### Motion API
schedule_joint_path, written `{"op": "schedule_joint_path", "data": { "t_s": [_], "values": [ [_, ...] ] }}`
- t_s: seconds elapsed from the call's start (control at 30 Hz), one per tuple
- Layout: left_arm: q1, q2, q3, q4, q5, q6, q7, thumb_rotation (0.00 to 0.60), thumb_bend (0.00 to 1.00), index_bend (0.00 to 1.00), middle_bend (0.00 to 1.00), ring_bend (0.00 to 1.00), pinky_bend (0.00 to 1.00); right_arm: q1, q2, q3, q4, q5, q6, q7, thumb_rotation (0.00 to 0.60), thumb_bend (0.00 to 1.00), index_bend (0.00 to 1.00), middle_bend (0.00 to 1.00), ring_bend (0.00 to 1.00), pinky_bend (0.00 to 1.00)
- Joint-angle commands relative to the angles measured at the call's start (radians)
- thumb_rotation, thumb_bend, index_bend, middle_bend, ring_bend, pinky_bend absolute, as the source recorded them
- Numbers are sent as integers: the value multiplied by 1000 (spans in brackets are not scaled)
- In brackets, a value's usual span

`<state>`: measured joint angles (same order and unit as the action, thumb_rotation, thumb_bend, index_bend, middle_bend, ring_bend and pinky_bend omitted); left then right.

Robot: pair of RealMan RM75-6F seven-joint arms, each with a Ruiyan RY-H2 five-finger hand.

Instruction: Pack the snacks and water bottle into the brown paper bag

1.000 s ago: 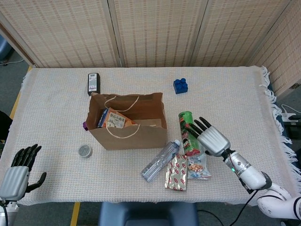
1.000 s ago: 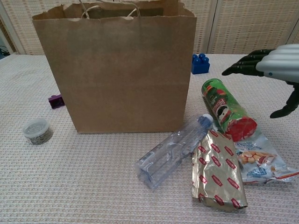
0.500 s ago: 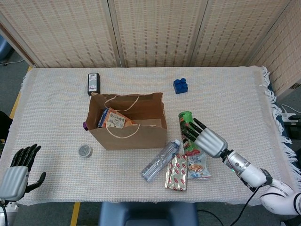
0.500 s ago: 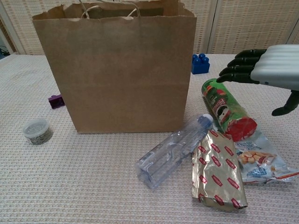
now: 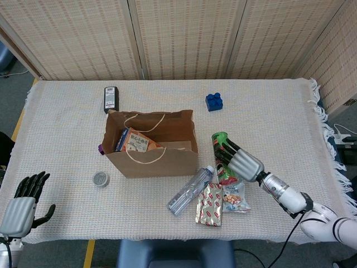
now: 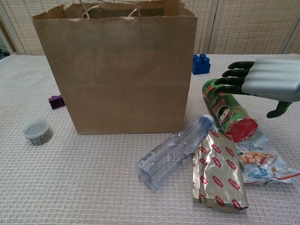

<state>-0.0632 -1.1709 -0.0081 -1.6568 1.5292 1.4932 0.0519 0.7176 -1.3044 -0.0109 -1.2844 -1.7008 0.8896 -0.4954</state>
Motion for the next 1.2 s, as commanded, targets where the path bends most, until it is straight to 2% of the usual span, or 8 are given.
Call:
{"op": "schedule_joint_path", "data": {
  "t_s": [0.03, 0.47, 0.63, 0.7, 0.77, 0.83, 0.97, 1.2],
  "values": [
    [0, 1, -2, 1, -2, 0, -4, 600, 364, 0, 0, 0, 28, 14, -34, -4, 39, 2, -21, -12, 600, 0, 0, 0, 0, 0],
    [0, 9, -3, 0, -6, -1, -22, 600, 364, 0, 0, 0, 28, 33, -182, 15, 174, 41, -19, -2, 600, 0, 11, 17, 28, 30],
    [0, 10, 0, -3, 0, 0, -24, 600, 364, 0, 0, 0, 28, 30, -228, -2, 238, 10, 33, 49, 600, 160, 283, 255, 249, 201],
    [1, 11, 0, -4, 2, 2, -23, 600, 363, 0, 0, 0, 28, 30, -236, -11, 254, -6, 56, 71, 600, 240, 422, 373, 383, 328],
    [1, 11, 1, -5, 2, 1, -22, 600, 364, 0, 0, 0, 28, 30, -233, -23, 261, -22, 76, 95, 600, 318, 574, 492, 545, 527],
    [1, 11, 1, -5, 0, 0, -22, 600, 363, 0, 0, 0, 28, 27, -218, -30, 253, -30, 92, 108, 600, 352, 652, 553, 622, 626],
    [2, 12, 2, -8, 5, 5, -20, 600, 364, 0, 0, 0, 28, 19, -165, -41, 213, -48, 130, 115, 600, 371, 710, 594, 662, 649],
    [3, 12, 5, -13, 11, 8, -14, 600, 365, 0, 0, 0, 28, -19, -13, -49, 101, -64, 234, 145, 600, 371, 712, 595, 663, 676]
  ]
}}
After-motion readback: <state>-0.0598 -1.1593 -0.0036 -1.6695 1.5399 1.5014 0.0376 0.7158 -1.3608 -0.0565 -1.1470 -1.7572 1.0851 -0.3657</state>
